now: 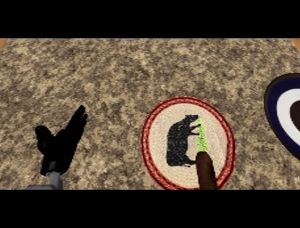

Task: Pick the bell pepper from the placemat and place it in the plate

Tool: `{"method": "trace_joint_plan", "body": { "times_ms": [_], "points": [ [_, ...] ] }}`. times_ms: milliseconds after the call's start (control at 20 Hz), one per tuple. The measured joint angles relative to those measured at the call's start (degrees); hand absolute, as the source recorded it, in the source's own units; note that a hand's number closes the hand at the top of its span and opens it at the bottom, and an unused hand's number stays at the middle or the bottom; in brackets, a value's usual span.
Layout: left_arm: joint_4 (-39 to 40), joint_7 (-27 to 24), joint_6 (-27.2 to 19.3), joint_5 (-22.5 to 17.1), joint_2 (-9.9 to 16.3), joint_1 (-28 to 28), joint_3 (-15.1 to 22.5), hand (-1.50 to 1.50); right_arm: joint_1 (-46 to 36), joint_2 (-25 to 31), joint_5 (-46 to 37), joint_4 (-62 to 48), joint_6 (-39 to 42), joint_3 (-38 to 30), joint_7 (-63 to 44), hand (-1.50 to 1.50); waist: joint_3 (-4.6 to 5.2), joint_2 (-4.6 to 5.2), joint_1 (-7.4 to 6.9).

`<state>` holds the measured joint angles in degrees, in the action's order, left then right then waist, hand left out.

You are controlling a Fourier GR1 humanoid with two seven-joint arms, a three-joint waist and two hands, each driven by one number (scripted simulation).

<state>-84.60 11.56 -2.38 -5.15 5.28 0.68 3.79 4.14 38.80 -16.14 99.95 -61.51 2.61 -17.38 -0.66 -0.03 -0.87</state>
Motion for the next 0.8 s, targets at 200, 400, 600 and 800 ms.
{"method": "trace_joint_plan", "body": {
  "times_ms": [200,400,600,800],
  "points": [
    [-0.08,0.62,-0.24,0.19,-0.15,-0.36,0.05,0.0,-4.24,0.16,9.78,-8.44,4.11,-4.73,9.81,1.5,-0.04,0.05,-0.07],
    [0.14,0.57,-0.04,0.33,-0.33,-0.93,0.29,0.0,-7.32,1.87,16.05,-19.56,12.89,-7.59,13.49,-1.5,0.05,0.36,-0.7],
    [0.29,0.83,0.3,0.44,-0.29,-1.55,0.51,0.0,-10.24,3.23,19.5,-31.0,23.45,-7.61,17.82,-1.5,0.06,0.61,-1.42],
    [0.57,0.05,0.49,0.83,-0.52,-1.6,0.88,0.0,-15.96,2.54,23.06,-42.15,32.4,-9.57,26.37,-1.5,0.04,0.66,-1.83]
  ]
}}
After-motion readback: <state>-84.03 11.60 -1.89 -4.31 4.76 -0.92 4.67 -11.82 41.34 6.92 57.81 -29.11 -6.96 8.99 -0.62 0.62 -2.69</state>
